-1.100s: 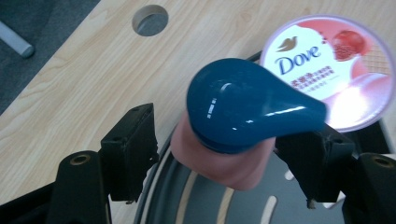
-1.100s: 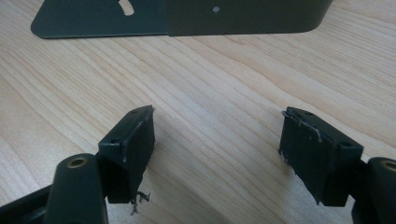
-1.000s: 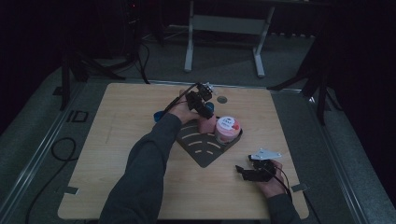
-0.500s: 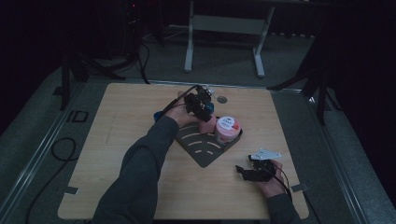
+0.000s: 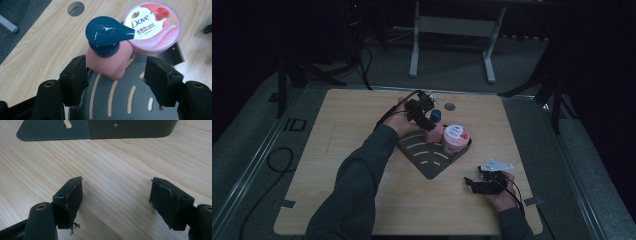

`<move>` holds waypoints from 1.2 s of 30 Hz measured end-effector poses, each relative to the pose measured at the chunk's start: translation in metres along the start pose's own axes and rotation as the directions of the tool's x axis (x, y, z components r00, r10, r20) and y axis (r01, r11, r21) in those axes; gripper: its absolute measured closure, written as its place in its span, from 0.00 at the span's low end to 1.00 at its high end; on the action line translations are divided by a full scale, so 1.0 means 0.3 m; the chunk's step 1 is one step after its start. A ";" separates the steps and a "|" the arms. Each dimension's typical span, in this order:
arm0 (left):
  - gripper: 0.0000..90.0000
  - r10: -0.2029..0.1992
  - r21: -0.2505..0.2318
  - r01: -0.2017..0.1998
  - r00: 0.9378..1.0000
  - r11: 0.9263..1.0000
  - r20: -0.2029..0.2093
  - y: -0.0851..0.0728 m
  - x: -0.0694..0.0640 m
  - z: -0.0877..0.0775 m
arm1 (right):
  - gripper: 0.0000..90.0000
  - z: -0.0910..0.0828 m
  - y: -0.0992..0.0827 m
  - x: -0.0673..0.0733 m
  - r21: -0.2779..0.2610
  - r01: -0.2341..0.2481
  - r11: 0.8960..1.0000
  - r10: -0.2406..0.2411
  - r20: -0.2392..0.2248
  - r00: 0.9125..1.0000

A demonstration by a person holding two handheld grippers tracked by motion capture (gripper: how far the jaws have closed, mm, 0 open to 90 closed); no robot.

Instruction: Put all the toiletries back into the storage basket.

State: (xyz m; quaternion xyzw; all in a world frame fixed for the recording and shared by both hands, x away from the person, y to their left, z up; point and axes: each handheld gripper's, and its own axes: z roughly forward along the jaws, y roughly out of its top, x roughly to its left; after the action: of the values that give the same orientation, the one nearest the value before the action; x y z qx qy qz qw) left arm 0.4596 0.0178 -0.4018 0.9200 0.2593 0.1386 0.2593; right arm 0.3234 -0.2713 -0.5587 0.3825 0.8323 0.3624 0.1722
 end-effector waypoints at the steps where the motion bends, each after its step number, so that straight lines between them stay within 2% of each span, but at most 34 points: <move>1: 0.39 0.002 -0.002 -0.002 1.000 1.000 -0.003 -0.002 0.000 -0.006 | 0.29 0.000 0.000 0.000 0.000 0.000 1.000 0.000 0.000 1.000; 7: 0.39 0.009 -0.005 -0.009 1.000 1.000 -0.005 -0.019 0.008 -0.045 | 0.29 0.000 0.000 0.000 0.000 0.000 1.000 0.000 0.000 1.000; 13: 0.39 -0.005 -0.016 0.005 1.000 1.000 -0.010 -0.041 0.027 -0.084 | 0.29 0.000 0.000 0.000 0.000 0.000 1.000 0.000 0.001 1.000; 22: 0.39 -0.008 -0.002 0.008 1.000 1.000 -0.014 -0.087 0.052 -0.126 | 0.29 0.000 0.000 0.000 0.000 0.001 1.000 -0.001 0.001 1.000; 29: 0.39 -0.024 0.010 0.024 0.999 1.000 -0.024 -0.131 0.075 -0.156 | 0.29 0.000 0.000 0.000 0.001 0.001 1.000 -0.001 0.001 1.000; 36: 0.39 -0.065 0.014 0.066 0.997 0.998 -0.031 -0.202 0.110 -0.179 | 0.29 0.000 0.000 0.000 0.000 0.002 1.000 -0.002 0.001 1.000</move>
State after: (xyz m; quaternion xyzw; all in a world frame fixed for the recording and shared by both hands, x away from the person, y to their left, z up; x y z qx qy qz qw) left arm 0.4414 0.1018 -0.3865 0.9107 0.2944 0.1421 0.2527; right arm 0.3235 -0.2713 -0.5587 0.3816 0.8327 0.3620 0.1729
